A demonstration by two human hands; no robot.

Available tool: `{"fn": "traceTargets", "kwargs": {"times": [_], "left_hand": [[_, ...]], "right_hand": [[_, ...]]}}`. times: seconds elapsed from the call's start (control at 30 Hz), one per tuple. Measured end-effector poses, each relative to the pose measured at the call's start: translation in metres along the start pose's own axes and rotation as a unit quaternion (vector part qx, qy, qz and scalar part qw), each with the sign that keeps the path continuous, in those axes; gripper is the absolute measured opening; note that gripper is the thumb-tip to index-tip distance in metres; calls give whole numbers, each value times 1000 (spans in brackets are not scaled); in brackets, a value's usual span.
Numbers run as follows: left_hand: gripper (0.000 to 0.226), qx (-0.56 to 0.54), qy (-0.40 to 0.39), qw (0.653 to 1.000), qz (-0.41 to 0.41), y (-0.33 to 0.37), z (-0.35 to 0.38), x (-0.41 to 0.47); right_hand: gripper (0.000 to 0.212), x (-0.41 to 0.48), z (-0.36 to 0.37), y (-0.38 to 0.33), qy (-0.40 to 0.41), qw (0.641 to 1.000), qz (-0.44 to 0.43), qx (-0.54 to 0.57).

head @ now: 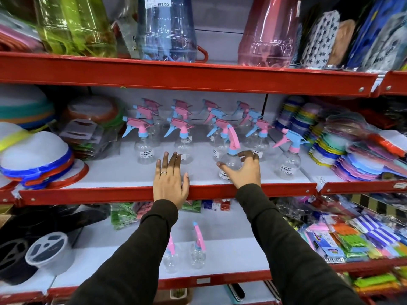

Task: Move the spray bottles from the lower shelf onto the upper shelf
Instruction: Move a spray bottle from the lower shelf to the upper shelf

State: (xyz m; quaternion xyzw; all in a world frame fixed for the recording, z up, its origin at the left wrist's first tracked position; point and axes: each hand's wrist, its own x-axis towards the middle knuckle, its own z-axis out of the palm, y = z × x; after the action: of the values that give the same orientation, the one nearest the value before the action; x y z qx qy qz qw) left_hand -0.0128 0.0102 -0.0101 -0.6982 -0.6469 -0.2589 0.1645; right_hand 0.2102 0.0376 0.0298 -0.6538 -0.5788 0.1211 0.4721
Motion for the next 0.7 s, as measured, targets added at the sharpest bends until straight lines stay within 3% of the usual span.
{"fn": "traceTargets", "kwargs": {"times": [0.17, 0.33, 0.47, 0.7], "left_hand": [[67, 0, 1, 1000, -2, 0, 0, 0], [67, -2, 0, 1000, -4, 0, 0, -1], [66, -7, 0, 1000, -7, 1, -1, -2], [65, -7, -1, 1000, -10, 2, -2, -3]], "right_hand": [[66, 2, 2, 3, -15, 1000, -13, 21], [71, 1, 1, 0, -36, 999, -19, 36], [79, -3, 2, -1, -7, 1000, -7, 5], [64, 0, 5, -1, -16, 1000, -14, 9]]}}
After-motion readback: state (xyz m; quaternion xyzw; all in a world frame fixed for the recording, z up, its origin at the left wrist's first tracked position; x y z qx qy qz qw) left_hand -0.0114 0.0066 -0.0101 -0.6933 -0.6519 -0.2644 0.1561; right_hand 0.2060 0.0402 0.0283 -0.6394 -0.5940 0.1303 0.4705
